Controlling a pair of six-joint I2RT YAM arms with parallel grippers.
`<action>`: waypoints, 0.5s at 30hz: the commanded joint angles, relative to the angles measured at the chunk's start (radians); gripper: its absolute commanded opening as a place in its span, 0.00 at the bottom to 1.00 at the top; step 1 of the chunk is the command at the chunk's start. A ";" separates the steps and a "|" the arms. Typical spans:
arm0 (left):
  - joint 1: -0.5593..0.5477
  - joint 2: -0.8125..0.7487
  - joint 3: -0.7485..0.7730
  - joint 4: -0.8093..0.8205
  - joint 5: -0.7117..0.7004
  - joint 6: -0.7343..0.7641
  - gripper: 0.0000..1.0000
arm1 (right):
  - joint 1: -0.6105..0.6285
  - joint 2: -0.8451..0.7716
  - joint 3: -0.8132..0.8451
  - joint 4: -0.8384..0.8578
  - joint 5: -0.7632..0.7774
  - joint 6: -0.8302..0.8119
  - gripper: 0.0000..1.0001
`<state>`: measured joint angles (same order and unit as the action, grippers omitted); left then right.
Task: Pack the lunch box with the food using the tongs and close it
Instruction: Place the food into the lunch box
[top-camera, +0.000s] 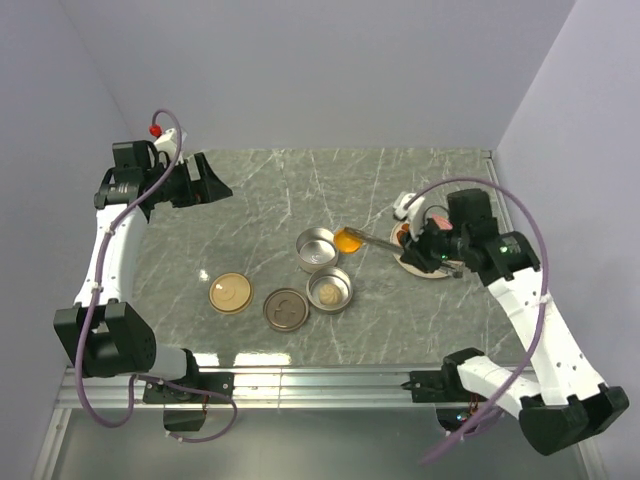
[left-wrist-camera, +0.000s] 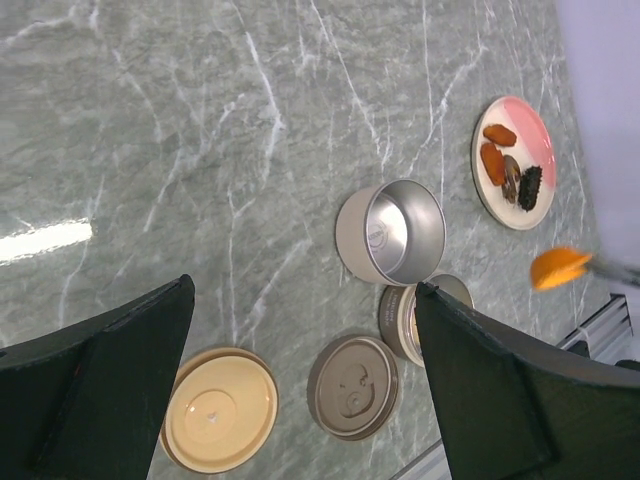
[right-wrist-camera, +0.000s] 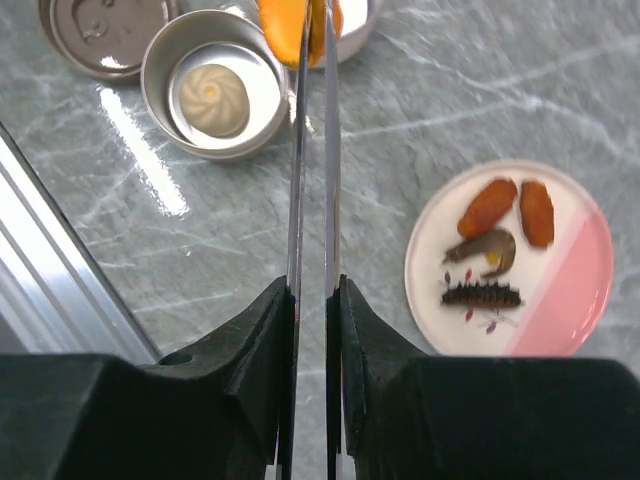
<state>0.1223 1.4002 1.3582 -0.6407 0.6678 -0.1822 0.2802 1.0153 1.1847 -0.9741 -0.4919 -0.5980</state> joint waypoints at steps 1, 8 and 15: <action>0.023 -0.017 0.024 0.018 0.041 -0.020 0.98 | 0.132 -0.046 -0.048 0.153 0.154 0.023 0.21; 0.045 -0.033 -0.002 0.027 0.039 -0.025 0.98 | 0.341 -0.032 -0.097 0.219 0.317 -0.011 0.20; 0.053 -0.015 0.022 0.001 0.032 -0.014 0.98 | 0.474 -0.053 -0.183 0.267 0.455 -0.063 0.19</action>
<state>0.1677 1.3998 1.3579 -0.6411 0.6834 -0.1993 0.7219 0.9894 1.0374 -0.7837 -0.1390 -0.6262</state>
